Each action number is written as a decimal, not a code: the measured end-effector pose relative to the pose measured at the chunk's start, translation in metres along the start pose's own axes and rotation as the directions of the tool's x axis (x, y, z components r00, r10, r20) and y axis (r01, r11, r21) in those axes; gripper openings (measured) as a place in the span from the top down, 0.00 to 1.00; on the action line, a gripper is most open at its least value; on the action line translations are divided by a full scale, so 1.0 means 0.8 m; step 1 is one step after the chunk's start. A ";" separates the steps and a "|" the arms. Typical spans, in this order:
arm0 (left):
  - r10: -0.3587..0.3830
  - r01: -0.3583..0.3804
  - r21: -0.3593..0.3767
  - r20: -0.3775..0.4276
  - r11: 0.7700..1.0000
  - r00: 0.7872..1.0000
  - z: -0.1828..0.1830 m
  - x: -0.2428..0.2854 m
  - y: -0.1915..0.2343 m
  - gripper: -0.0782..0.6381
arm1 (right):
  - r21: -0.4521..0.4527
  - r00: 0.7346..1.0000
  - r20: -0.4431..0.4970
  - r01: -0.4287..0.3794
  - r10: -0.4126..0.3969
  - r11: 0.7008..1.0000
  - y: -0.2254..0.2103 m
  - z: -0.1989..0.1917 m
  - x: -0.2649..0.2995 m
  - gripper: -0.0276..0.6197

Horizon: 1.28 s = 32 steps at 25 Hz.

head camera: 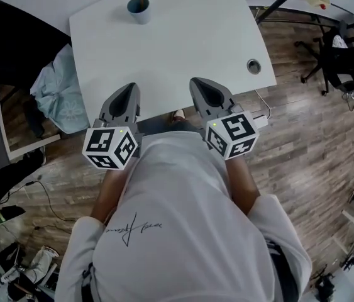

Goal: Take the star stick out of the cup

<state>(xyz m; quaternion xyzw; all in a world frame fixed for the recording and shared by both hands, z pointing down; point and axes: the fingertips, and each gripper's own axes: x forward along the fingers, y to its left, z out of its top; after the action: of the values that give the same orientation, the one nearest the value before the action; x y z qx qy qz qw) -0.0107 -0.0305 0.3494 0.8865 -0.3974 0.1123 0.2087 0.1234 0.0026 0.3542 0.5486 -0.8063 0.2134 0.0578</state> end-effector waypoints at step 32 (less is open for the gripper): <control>0.027 -0.030 -0.088 -0.036 0.996 0.999 -0.009 0.052 0.031 0.88 | -0.052 0.997 -0.043 -0.065 0.063 0.997 -0.035 0.049 0.105 0.94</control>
<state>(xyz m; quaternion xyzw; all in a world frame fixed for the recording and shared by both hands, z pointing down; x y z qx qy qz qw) -0.0020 -0.0695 0.3778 0.8685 -0.4110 0.1132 0.2530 0.1218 -0.0942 0.3540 0.5161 -0.8276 0.2051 0.0822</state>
